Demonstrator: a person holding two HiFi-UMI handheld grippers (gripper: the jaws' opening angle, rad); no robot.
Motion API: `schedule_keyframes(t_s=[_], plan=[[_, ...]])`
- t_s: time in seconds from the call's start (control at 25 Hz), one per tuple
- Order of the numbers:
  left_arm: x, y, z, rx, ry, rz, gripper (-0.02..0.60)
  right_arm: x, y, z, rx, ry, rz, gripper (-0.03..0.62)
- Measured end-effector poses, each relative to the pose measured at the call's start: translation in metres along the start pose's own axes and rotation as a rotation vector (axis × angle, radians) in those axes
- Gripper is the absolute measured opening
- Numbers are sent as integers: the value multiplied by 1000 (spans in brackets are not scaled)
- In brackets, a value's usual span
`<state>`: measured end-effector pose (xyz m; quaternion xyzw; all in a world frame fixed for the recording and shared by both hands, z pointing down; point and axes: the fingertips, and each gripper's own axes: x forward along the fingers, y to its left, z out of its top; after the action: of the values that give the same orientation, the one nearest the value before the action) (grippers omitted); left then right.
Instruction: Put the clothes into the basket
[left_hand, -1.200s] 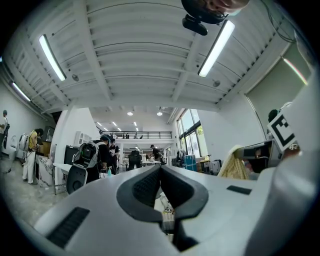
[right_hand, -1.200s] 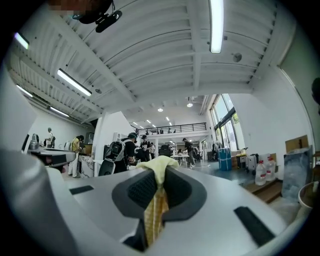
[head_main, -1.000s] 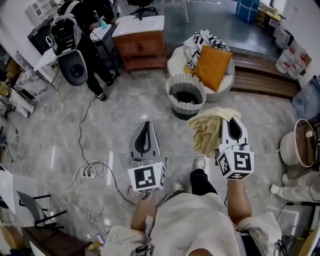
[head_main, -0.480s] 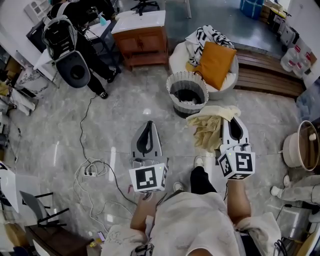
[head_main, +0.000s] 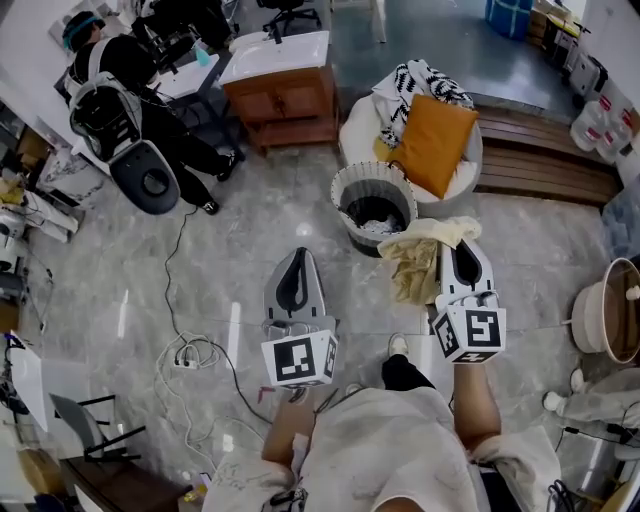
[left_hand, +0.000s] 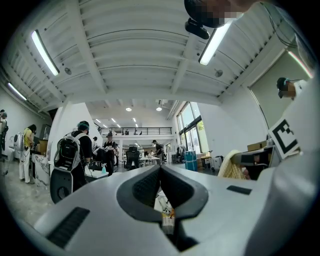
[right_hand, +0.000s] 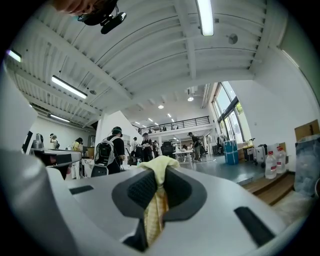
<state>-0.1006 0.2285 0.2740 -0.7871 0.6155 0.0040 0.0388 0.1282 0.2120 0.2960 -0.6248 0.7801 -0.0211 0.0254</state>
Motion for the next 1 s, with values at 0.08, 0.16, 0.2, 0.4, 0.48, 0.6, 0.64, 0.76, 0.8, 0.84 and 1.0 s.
schedule_keyframes(t_s=[0.08,0.16,0.2,0.4,0.48,0.6,0.64,0.76,0.8,0.84,1.0], plan=[[19,-9,2,1,-2,-4,5,14,-15,2,8,-2,6,12],[35,-18,3,-1,-4,-4,5,25,-30,3,14,-4,12,12],[43,-22,4,-3,-5,-2,5,30,-37,4,14,-5,18,12],[77,-44,11,-4,-18,23,5,57,-74,12,16,-23,50,12],[88,-51,12,4,-21,35,5,66,-86,15,21,-32,63,12],[102,-62,10,11,-19,50,5,78,-102,15,29,-38,80,12],[107,-65,9,13,-17,52,5,81,-107,15,32,-39,82,12],[122,-71,6,16,-11,50,5,92,-118,12,40,-36,84,12],[127,-73,5,15,-9,49,5,96,-120,11,42,-32,84,12],[132,-74,5,13,-8,47,5,100,-123,11,44,-28,85,12],[152,-76,-1,-3,-4,41,5,116,-131,6,40,-12,88,12]])
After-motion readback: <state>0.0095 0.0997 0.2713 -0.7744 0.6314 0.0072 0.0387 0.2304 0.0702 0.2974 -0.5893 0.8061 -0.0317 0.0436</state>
